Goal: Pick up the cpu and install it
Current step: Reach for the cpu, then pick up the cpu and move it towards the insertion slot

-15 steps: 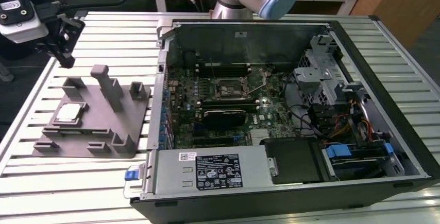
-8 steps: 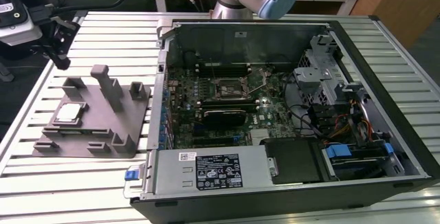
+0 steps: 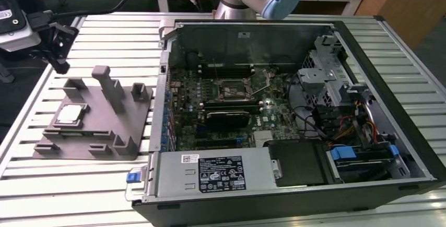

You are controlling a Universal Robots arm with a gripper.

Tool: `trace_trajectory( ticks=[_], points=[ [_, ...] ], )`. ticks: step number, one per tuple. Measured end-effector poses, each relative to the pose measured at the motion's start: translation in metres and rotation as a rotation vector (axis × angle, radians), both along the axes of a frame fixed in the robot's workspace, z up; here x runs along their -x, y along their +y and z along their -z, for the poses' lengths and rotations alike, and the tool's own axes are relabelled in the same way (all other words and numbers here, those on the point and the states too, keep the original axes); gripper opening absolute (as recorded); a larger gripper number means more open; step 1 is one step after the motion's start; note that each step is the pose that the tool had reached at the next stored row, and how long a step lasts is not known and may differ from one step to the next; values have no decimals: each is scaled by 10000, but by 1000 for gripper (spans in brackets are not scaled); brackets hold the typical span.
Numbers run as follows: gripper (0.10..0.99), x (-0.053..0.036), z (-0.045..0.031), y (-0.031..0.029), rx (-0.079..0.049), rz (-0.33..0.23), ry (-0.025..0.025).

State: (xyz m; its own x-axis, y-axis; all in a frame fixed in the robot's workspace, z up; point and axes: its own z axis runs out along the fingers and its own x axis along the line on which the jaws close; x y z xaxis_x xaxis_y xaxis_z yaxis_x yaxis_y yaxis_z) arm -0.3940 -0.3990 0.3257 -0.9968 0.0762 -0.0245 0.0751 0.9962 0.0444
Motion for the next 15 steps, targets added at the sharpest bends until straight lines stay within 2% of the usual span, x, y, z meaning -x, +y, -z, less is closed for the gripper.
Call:
trace_trajectory(
  ticks=[11, 15],
  points=[
    [106, 33, 167, -9, 1, 0, 10],
    [106, 34, 176, -8, 0, 1, 10]
  ],
)
